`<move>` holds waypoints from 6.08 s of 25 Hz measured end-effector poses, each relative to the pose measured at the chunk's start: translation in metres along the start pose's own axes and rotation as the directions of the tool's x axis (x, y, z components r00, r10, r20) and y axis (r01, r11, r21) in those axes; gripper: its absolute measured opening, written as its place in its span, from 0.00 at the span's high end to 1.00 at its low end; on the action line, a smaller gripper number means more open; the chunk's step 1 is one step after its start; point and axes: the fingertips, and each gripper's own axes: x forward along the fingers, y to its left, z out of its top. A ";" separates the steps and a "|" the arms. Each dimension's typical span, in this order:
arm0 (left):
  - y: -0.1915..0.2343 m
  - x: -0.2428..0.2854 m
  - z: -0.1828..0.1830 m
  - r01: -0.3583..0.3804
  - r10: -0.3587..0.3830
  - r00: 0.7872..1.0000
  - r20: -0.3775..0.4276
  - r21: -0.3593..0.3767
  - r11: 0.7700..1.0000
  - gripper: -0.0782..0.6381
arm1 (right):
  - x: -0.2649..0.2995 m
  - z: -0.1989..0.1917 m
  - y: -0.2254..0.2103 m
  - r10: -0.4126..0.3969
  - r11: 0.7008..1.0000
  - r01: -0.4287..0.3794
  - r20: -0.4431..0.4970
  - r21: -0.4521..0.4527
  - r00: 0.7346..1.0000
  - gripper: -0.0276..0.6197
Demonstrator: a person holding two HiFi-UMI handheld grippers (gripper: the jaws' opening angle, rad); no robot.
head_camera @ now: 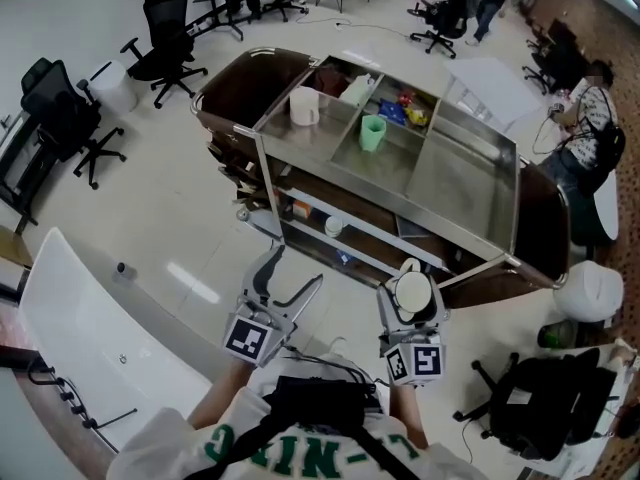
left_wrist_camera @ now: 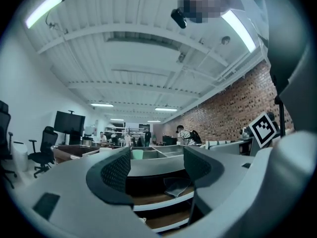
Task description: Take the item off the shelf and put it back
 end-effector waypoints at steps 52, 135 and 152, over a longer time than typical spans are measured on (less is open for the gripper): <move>-0.034 0.009 -0.057 0.063 -0.070 0.984 -0.162 -0.049 0.997 0.42 | 0.061 -0.238 -0.233 -0.321 0.944 0.328 -0.292 -0.029 0.901 0.32; 0.009 0.037 -0.027 0.042 -0.041 0.998 -0.040 0.011 0.999 0.43 | 0.007 0.043 -0.050 -0.122 0.992 0.115 0.195 0.046 0.973 0.26; 0.012 0.046 -0.012 0.052 -0.052 0.999 0.004 0.036 0.998 0.43 | 0.032 0.038 -0.015 0.000 1.000 -0.002 0.188 0.008 0.982 0.27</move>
